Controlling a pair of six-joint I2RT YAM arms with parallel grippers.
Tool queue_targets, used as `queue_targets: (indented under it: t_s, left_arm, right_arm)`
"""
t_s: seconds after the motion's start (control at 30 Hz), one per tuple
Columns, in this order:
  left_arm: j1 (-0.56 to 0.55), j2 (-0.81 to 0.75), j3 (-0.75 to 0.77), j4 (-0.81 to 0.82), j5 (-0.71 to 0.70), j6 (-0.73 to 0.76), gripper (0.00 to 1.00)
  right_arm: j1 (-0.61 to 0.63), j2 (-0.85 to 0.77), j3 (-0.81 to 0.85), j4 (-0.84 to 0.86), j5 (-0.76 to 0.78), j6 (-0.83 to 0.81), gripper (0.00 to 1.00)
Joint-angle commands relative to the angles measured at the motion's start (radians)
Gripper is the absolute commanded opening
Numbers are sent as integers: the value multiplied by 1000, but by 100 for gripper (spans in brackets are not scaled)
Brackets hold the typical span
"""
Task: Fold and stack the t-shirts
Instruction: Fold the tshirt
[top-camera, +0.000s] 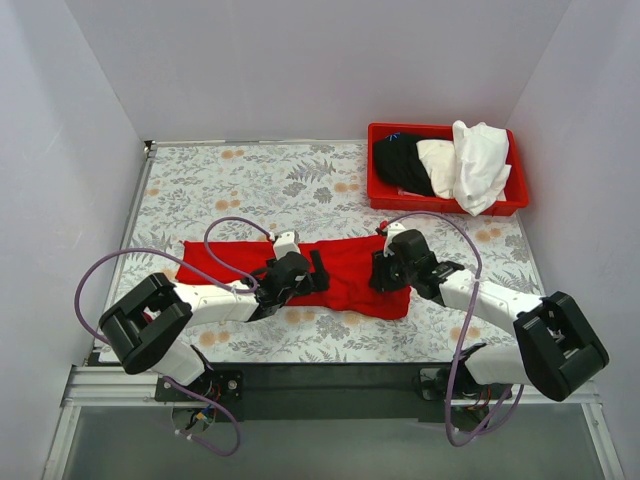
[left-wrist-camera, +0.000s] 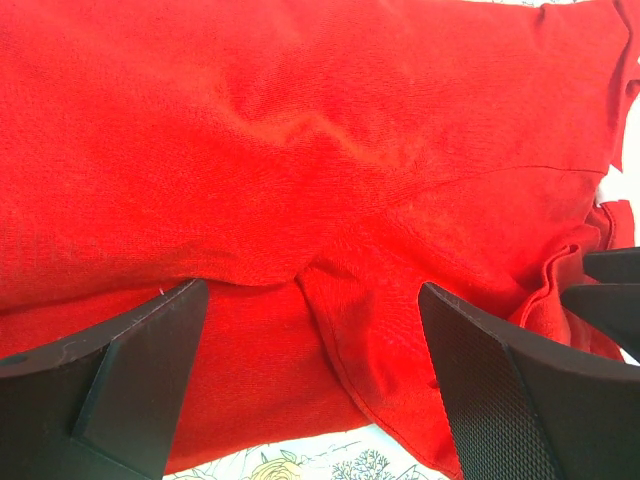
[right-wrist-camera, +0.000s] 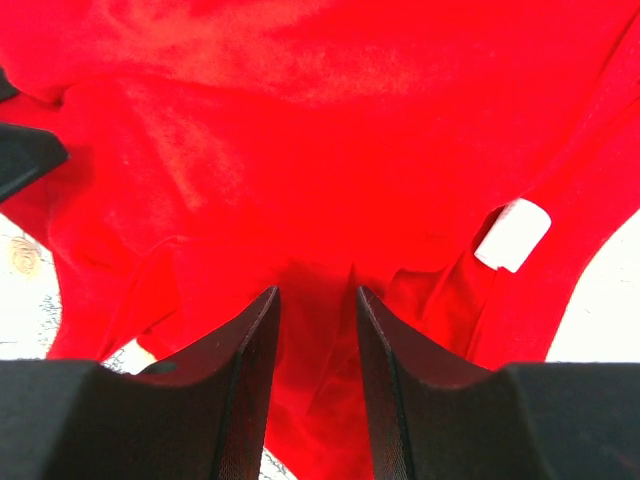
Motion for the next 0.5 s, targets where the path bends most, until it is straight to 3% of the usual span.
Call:
queue_targets:
  t_s: [0.0, 0.17, 0.33, 0.47]
  left_arm:
    - [-5, 54, -40, -184, 30, 1, 81]
    - [-5, 53, -45, -184, 30, 1, 81]
    - [-5, 50, -48, -185, 28, 1, 81]
    - [-5, 50, -49, -185, 28, -2, 81]
  right_arm:
    - [2, 18, 35, 26, 11, -13, 33]
    - [1, 38, 26, 69, -1, -7, 29]
    - [2, 32, 26, 78, -18, -2, 14]
    - [1, -9, 20, 73, -19, -1, 10]
